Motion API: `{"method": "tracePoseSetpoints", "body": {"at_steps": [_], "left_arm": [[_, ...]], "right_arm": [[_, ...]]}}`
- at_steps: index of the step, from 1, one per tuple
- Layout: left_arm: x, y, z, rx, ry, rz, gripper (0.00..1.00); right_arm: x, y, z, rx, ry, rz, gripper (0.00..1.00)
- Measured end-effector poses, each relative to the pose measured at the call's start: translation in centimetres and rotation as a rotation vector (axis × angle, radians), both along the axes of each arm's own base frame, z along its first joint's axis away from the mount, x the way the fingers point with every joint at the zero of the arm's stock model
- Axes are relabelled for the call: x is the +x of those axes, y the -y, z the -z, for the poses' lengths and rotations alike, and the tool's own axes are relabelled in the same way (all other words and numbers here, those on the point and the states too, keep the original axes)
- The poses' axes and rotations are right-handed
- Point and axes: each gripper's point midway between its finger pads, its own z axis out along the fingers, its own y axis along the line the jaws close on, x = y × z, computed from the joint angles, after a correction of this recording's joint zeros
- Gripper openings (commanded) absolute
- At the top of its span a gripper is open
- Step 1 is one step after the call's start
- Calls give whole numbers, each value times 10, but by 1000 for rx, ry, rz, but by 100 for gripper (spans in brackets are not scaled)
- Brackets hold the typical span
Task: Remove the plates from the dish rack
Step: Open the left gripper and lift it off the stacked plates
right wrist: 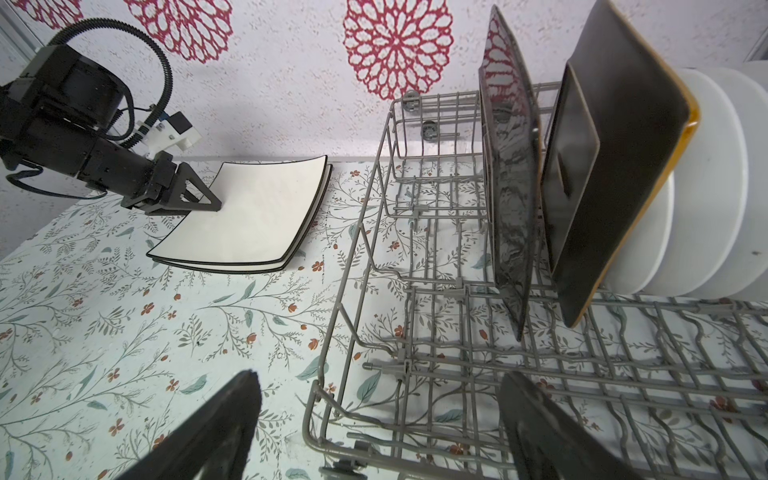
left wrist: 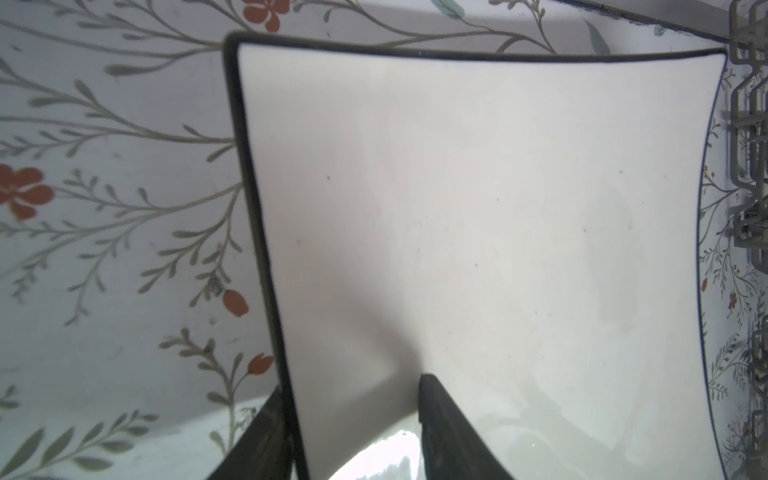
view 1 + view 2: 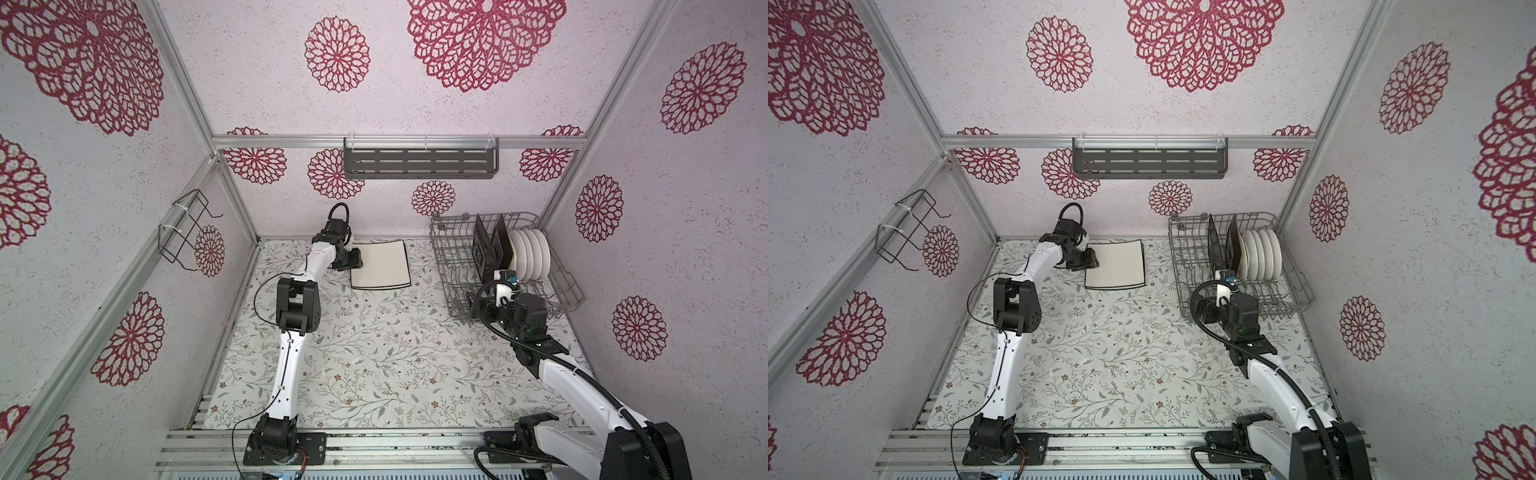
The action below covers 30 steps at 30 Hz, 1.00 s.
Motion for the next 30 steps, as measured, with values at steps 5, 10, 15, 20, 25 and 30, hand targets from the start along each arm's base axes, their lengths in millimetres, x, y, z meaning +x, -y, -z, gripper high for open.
{"method": "tracePoseSetpoints", "body": {"at_steps": [5,10,15,20,25,30], "left_arm": [[0,0,0,14,6,13,54],[-2,3,1,31,8,31,73],[-4,8,2,40,11,52,95],[-1,8,0,50,27,51,97],[-12,4,-1,73,7,46,97],[-34,-2,-20,94,-5,55,97]], "right_arm": [[0,0,0,0,0,0,93],[0,0,0,0,-1,0,93],[0,1,0,0,0,4,93],[-1,2,-3,1,7,6,93],[-6,8,-11,-5,14,23,94],[1,24,-36,-23,32,75,92]]}}
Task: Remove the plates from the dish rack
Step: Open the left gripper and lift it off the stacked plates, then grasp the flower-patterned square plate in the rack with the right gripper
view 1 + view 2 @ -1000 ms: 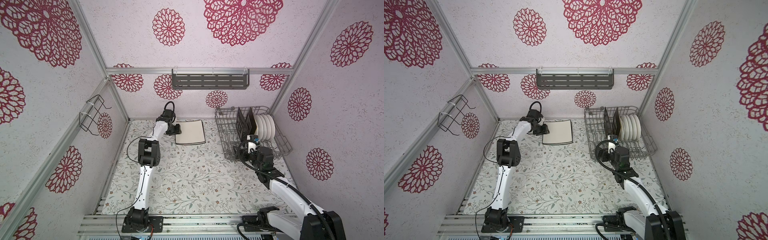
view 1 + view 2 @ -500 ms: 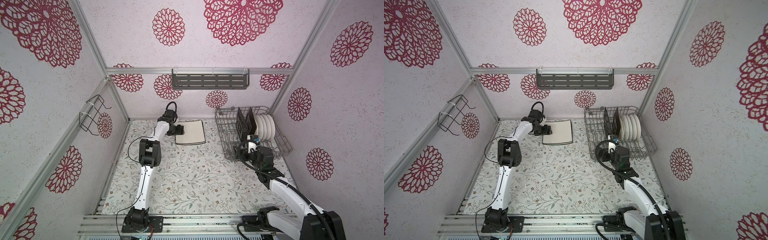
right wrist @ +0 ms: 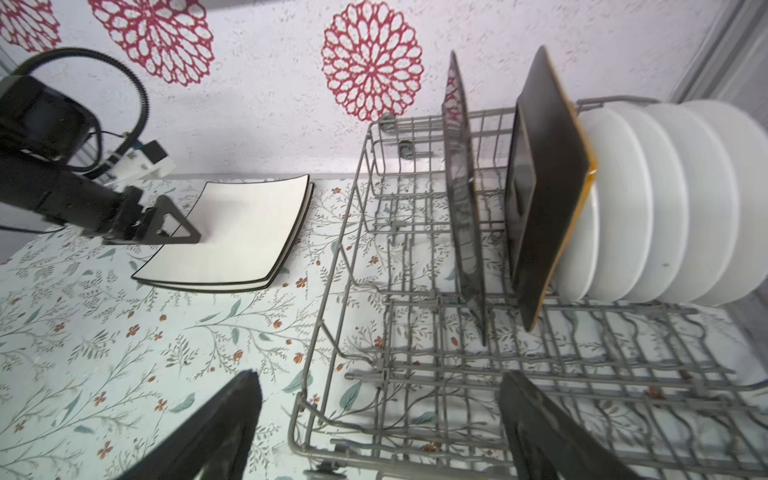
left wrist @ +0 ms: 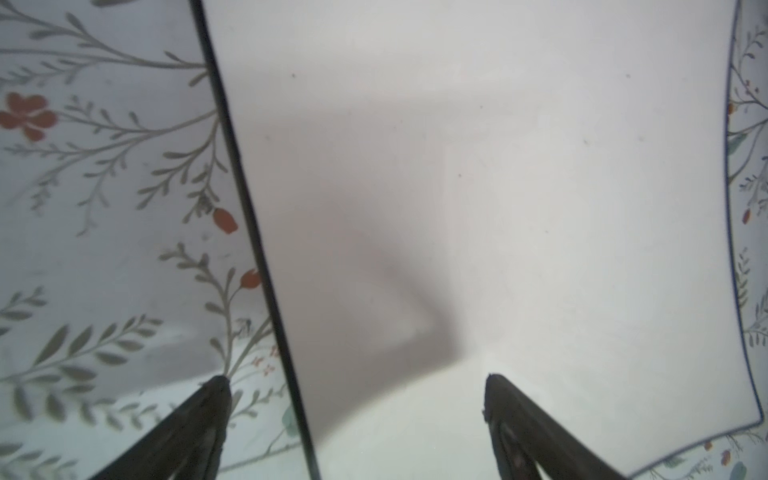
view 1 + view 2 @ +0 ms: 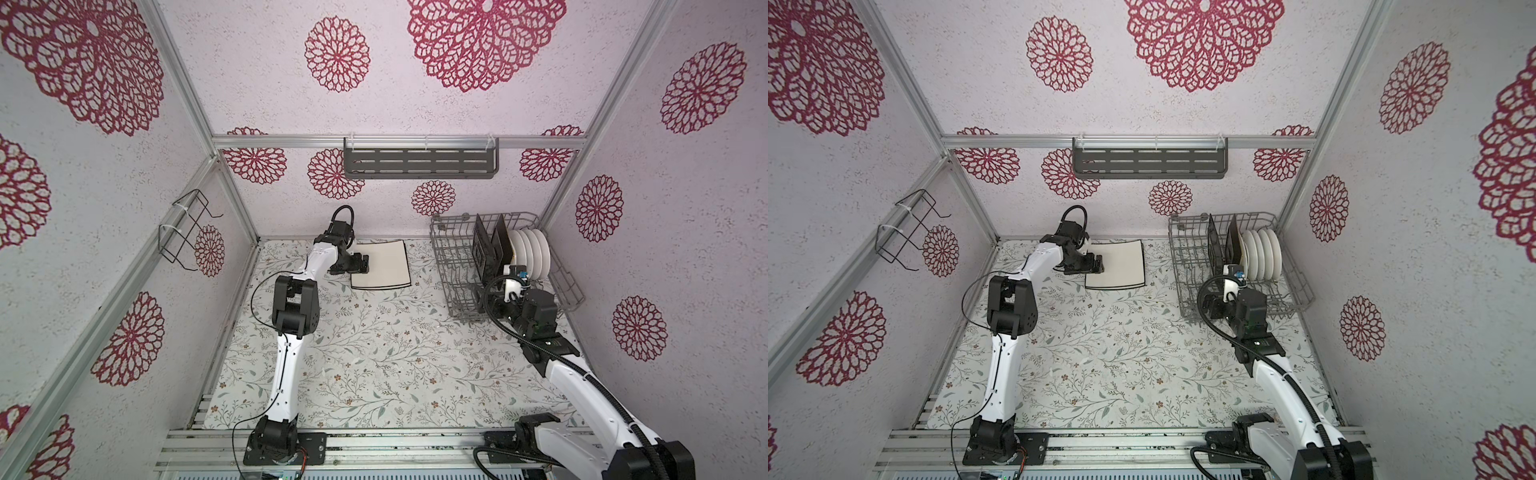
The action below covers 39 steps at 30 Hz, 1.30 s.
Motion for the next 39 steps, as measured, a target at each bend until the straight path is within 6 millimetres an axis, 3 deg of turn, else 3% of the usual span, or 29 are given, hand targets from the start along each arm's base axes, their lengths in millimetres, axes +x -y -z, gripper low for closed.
{"method": "tracePoseSetpoints", "body": {"at_steps": [3,5,10,13,17,21,25,31,39], "left_arm": [[-10,-3,-35,-1,45,0,97],[-16,-4,-68,-12,104,2,97],[-40,-5,-141,-19,257,18,97],[-61,-1,-177,-20,334,33,97],[-91,12,-211,-21,415,65,97],[-116,19,-226,-29,473,80,97],[-151,29,-224,-58,514,113,97],[-208,59,-223,-91,570,253,97],[-231,55,-232,-111,645,285,97]], "right_arm": [[1,11,-14,-23,60,6,93],[1,24,-14,-21,102,8,92],[12,60,15,14,99,44,91],[19,55,33,29,89,2,91],[28,48,46,40,99,-47,91],[33,44,46,37,131,-78,91],[38,41,44,18,162,-100,88],[47,41,50,-19,199,-118,85],[63,33,60,-62,245,-168,83]]}}
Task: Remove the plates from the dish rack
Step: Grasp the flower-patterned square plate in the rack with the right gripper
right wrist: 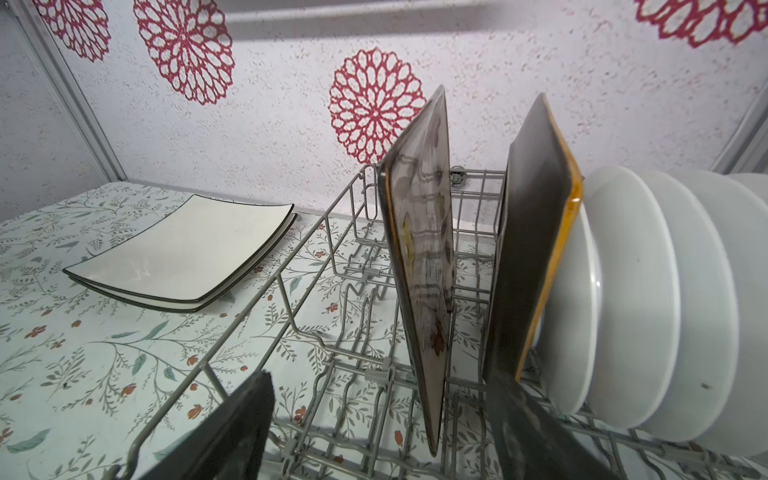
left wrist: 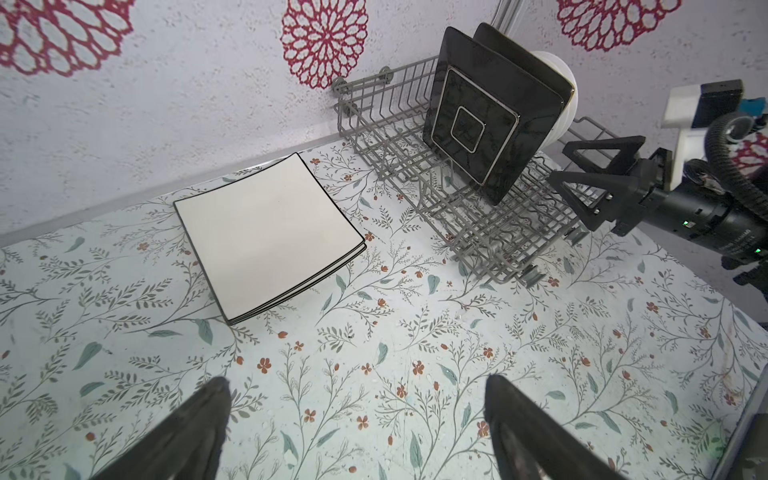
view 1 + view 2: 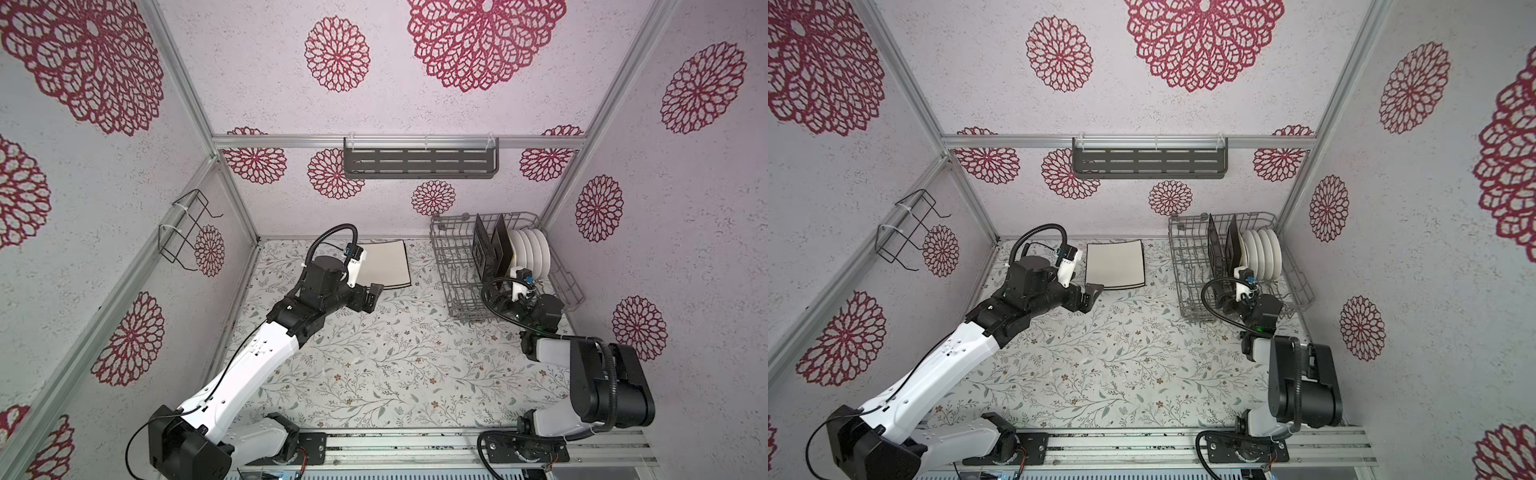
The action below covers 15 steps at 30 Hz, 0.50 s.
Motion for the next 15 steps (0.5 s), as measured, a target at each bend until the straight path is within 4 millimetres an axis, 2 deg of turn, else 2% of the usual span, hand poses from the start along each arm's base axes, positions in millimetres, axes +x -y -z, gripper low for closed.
{"method": "tracePoseSetpoints", "body": {"at_steps": [5,15], "left_arm": [[-7,1,-2,5,4,15,97],[-18,-5,12,60,-49,10,97]], "right_arm": [[16,-9,7,-30,24,-25,83],[45,-24,16,-53,54,-48,79]]}}
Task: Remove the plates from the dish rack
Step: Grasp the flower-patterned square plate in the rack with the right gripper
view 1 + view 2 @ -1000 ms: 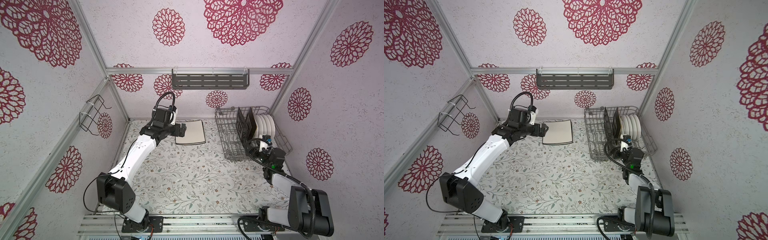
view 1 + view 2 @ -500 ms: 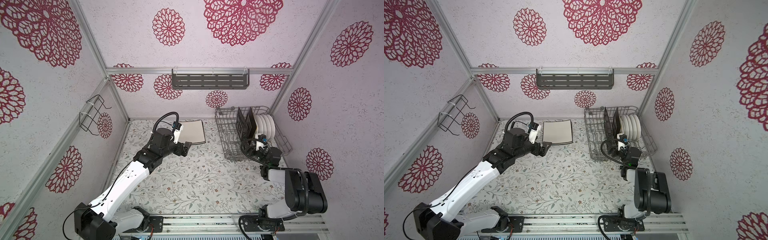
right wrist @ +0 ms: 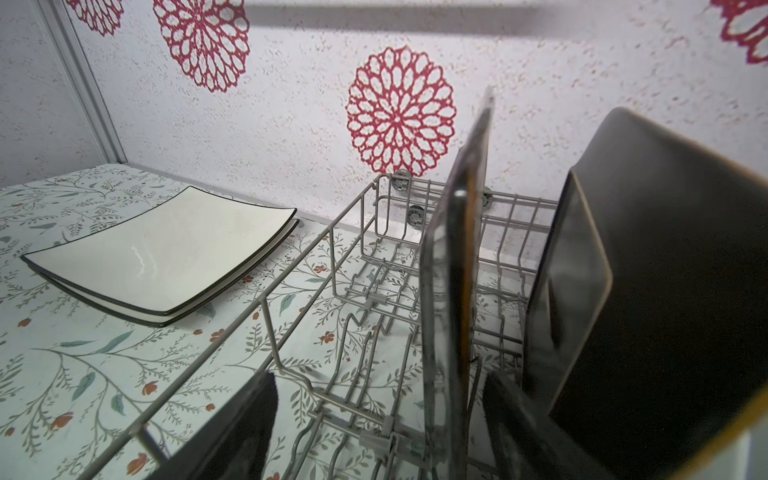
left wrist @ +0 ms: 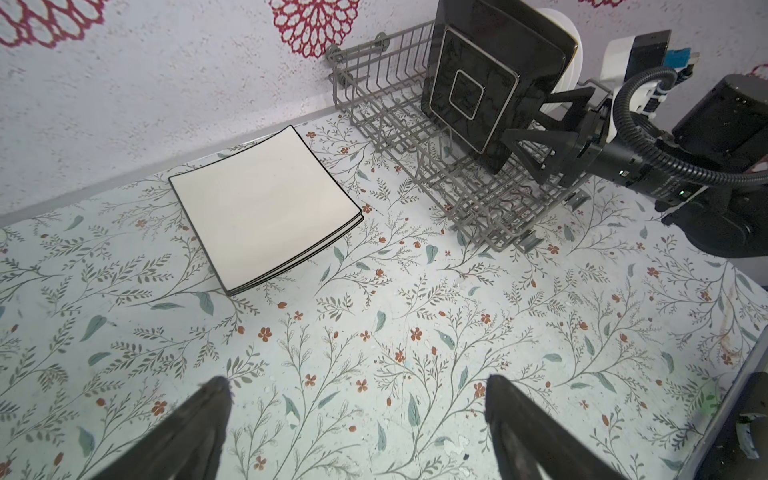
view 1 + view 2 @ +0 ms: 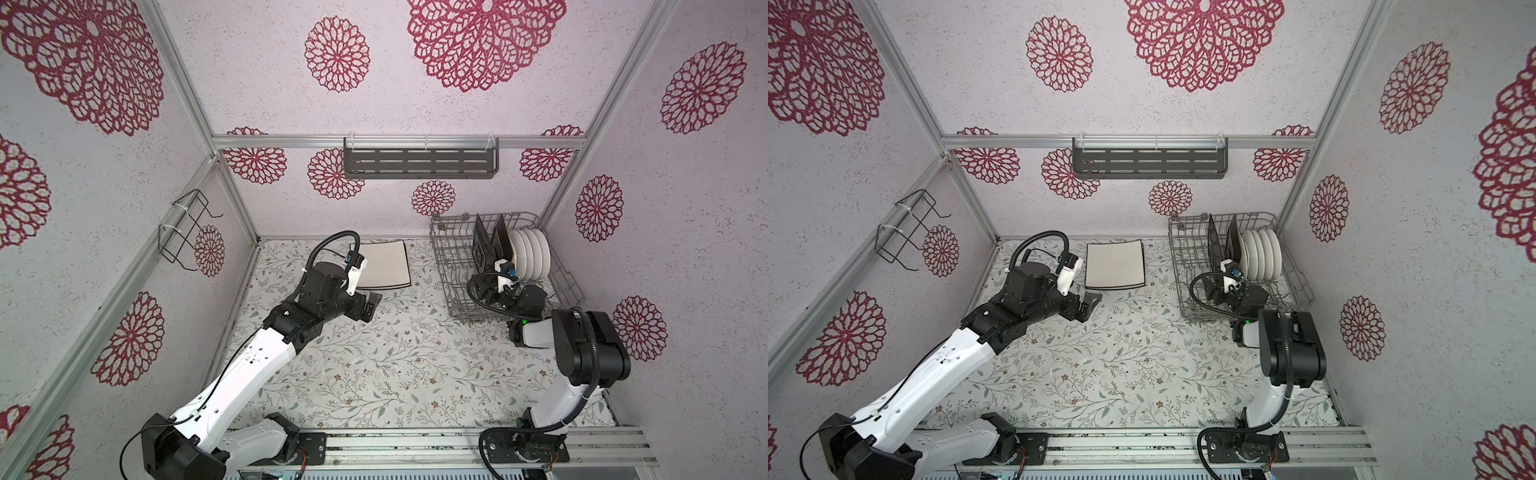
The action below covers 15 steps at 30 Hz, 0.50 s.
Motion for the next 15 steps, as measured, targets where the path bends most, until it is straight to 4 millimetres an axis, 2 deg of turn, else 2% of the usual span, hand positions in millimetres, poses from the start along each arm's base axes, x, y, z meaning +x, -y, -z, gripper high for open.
{"method": "tracePoseSetpoints", "body": {"at_steps": [8,15], "left_arm": [[-5,-2,7,24,-29,0,97],[-14,4,2,-4,-27,19,97]], "right_arm": [[15,-2,6,-3,-4,27,75],[32,-1,2,-3,9,58,69]]}}
